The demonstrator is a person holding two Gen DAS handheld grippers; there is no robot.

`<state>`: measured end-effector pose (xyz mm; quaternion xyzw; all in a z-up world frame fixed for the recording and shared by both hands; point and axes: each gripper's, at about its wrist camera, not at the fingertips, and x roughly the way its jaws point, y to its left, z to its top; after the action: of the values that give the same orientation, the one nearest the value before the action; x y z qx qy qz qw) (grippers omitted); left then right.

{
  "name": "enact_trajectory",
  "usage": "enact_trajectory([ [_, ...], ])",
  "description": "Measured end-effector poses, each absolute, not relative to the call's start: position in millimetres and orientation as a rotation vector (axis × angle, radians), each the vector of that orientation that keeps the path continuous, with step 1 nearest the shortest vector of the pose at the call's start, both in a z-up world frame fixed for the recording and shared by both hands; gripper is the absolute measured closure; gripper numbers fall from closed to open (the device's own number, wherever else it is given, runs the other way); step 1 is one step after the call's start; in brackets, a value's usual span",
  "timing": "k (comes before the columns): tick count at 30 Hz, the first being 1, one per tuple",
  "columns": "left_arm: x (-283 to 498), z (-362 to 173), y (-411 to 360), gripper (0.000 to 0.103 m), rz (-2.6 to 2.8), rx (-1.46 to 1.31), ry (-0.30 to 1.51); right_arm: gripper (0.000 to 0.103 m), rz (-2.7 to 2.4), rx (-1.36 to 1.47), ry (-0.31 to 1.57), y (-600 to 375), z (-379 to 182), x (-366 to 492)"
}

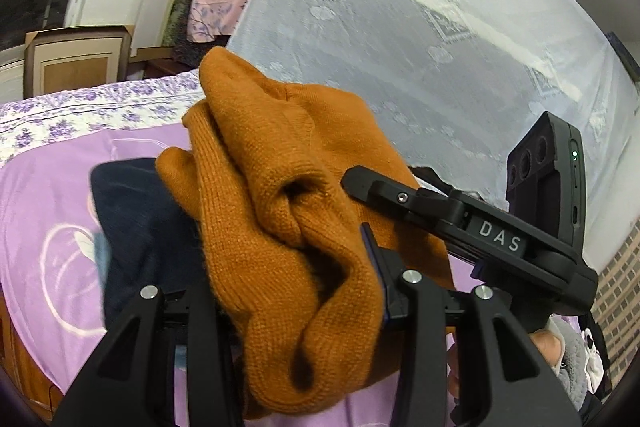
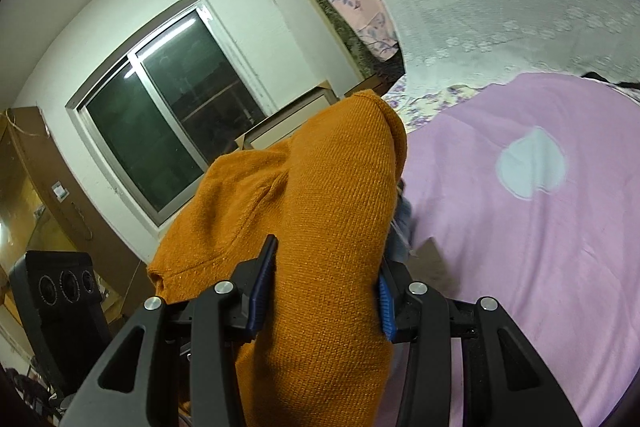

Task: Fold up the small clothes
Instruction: 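Lift the cardigan with both grippers and carry it onto the clothes stack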

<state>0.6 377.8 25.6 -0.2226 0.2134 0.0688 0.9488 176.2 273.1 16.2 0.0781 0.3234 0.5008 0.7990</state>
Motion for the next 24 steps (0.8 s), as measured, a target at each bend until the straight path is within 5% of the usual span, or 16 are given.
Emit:
enact_trajectory([
  [20,28.1,-16.8,463.6,0.061,0.19,-0.495,0.472,0.059,1.055,0.14,0.782,355.3,-18.6,202.0],
  [24,35.5,-32.7,472.8,0.051,0.191,-0.508,0.484,0.058,1.013,0.107,0.791,361.5,-32.4,208.0],
])
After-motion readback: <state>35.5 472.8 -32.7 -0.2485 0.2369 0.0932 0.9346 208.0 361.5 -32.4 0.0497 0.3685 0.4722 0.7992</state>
